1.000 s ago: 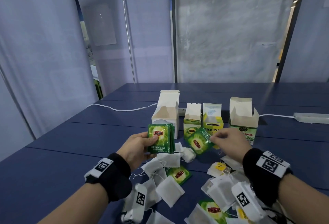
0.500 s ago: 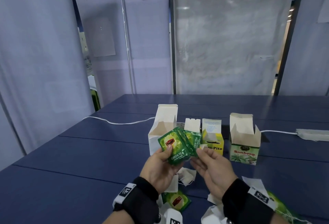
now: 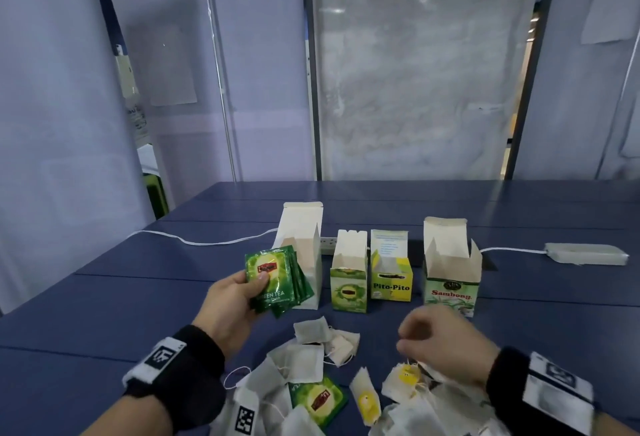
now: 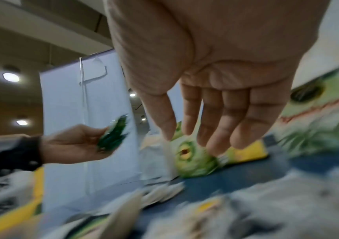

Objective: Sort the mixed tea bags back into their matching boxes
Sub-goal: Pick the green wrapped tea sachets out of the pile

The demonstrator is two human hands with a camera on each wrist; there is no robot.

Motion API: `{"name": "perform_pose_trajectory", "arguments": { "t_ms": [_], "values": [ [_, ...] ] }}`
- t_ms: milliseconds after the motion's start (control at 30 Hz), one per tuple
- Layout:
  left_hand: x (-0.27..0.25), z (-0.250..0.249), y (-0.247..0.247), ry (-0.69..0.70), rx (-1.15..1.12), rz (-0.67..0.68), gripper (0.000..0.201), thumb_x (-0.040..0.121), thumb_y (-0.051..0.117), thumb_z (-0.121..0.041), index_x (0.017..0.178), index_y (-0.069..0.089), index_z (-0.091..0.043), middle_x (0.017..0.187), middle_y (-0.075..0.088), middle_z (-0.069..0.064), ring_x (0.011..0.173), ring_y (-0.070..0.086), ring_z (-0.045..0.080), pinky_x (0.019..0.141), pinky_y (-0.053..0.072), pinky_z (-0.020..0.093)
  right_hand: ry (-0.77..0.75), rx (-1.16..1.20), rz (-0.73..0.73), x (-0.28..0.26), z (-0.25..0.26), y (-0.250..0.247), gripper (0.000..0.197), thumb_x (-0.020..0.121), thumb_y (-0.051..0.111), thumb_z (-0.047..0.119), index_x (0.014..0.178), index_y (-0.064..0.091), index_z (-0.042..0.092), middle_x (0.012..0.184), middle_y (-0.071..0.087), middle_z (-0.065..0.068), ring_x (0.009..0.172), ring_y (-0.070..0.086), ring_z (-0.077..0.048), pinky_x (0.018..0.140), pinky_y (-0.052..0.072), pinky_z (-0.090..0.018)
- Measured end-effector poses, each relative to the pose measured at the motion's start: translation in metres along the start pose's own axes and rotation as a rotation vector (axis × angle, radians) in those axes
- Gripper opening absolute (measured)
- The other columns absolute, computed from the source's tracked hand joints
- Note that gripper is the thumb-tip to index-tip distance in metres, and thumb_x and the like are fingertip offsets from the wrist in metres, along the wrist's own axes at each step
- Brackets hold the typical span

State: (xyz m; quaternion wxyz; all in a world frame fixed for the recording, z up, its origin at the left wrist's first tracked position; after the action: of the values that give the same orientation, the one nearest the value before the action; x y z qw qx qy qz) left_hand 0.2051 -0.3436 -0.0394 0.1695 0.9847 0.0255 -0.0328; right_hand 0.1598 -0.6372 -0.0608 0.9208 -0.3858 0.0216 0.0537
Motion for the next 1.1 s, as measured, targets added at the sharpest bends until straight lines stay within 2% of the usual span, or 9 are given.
{"name": "perform_pose_trajectory", "arguments": {
  "t_ms": [133, 233, 333, 400, 567, 733, 900, 1033, 1100],
  "values": [
    [0.01, -0.004, 0.011, 0.021, 0.036, -0.011, 0.02, 0.094, 0.051, 0.0, 0.109, 0.061, 0.007, 0.103, 0.069, 0.021, 0.092, 0.065, 0.031, 0.086, 0.053, 0.043, 0.073, -0.112, -0.35, 0.016, -0.031, -0.075, 0.012, 0.084, 0.066, 0.022, 0.095, 0.067, 0.025, 0.1, 0.069, 0.003, 0.093, 0.064, -0.017, 0.079, 0.049, -0.025],
    [0.024, -0.015, 0.017, 0.069, 0.039, -0.061, 0.016, 0.093, 0.052, 0.001, 0.104, 0.063, 0.005, 0.093, 0.072, 0.017, 0.081, 0.069, 0.026, 0.075, 0.056, 0.036, 0.008, -0.189, -0.335, 0.033, -0.026, -0.083, 0.015, 0.084, 0.063, 0.015, 0.094, 0.066, 0.026, 0.1, 0.069, 0.002, 0.09, 0.063, -0.017, 0.078, 0.05, -0.024],
    [0.042, -0.034, 0.012, 0.11, 0.018, -0.13, 0.014, 0.093, 0.051, 0.001, 0.102, 0.063, 0.003, 0.091, 0.071, 0.015, 0.077, 0.069, 0.023, 0.065, 0.056, 0.032, -0.224, -0.177, -0.277, 0.051, 0.017, -0.065, 0.017, 0.085, 0.064, 0.016, 0.088, 0.063, 0.033, 0.088, 0.063, 0.015, 0.075, 0.055, 0.003, 0.064, 0.037, -0.005],
    [0.054, -0.048, 0.005, 0.139, 0.006, -0.177, 0.014, 0.094, 0.051, 0.001, 0.104, 0.061, 0.002, 0.094, 0.069, 0.015, 0.08, 0.067, 0.024, 0.065, 0.055, 0.032, -0.356, -0.211, -0.21, 0.065, 0.052, -0.044, 0.014, 0.086, 0.064, 0.021, 0.096, 0.065, 0.03, 0.088, 0.059, 0.019, 0.07, 0.051, 0.01, 0.062, 0.036, -0.004],
    [0.069, -0.067, -0.01, 0.177, -0.026, -0.224, 0.011, 0.094, 0.052, 0.0, 0.098, 0.062, 0.001, 0.092, 0.068, 0.015, 0.081, 0.067, 0.025, 0.059, 0.057, 0.032, -0.421, -0.36, -0.124, 0.102, 0.101, -0.008, 0.027, 0.088, 0.06, 0.031, 0.115, 0.059, 0.032, 0.102, 0.051, 0.012, 0.087, 0.053, -0.004, 0.083, 0.045, -0.026],
    [0.069, -0.046, -0.001, 0.077, -0.112, -0.133, 0.024, 0.094, 0.05, -0.001, 0.116, 0.058, 0.004, 0.111, 0.066, 0.022, 0.097, 0.065, 0.033, 0.08, 0.054, 0.045, -0.305, -0.543, -0.096, 0.113, 0.084, -0.003, 0.019, 0.088, 0.06, 0.035, 0.107, 0.062, 0.036, 0.102, 0.039, 0.009, 0.092, 0.055, -0.015, 0.082, 0.048, -0.031],
    [0.068, -0.023, 0.054, -0.058, -0.326, 0.028, 0.023, 0.096, 0.046, -0.005, 0.116, 0.058, -0.002, 0.108, 0.067, 0.02, 0.095, 0.065, 0.033, 0.072, 0.055, 0.047, -0.308, -0.392, -0.082, 0.109, 0.064, -0.003, 0.012, 0.085, 0.069, 0.029, 0.096, 0.073, 0.025, 0.098, 0.043, 0.007, 0.088, 0.051, -0.012, 0.079, 0.039, -0.02],
    [0.064, -0.014, 0.108, -0.117, -0.43, 0.156, 0.018, 0.098, 0.044, -0.008, 0.107, 0.06, -0.006, 0.09, 0.073, 0.017, 0.085, 0.069, 0.035, 0.062, 0.056, 0.05, -0.305, -0.207, -0.114, 0.097, 0.055, -0.003, 0.014, 0.081, 0.075, 0.022, 0.072, 0.063, 0.024, 0.098, 0.052, 0.005, 0.089, 0.054, -0.013, 0.078, 0.041, -0.019],
    [0.061, -0.009, 0.126, -0.129, -0.412, 0.189, 0.019, 0.099, 0.043, -0.01, 0.107, 0.06, -0.007, 0.087, 0.074, 0.015, 0.08, 0.071, 0.033, 0.061, 0.056, 0.052, -0.3, -0.201, -0.114, 0.093, 0.052, 0.001, 0.005, 0.083, 0.072, 0.025, 0.079, 0.068, 0.026, 0.097, 0.051, 0.005, 0.086, 0.052, -0.01, 0.072, 0.036, -0.013]
  ]
}}
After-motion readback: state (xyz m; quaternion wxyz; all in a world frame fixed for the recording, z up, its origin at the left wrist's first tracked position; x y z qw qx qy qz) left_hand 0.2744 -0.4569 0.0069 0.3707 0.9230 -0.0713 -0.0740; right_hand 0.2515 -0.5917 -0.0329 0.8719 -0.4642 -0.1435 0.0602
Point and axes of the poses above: each hand's wrist, its own x-axis towards the middle knuckle, its own y-axis out of the palm, z = x × y, the point moved 8 cm from there along x, towards the middle knuckle
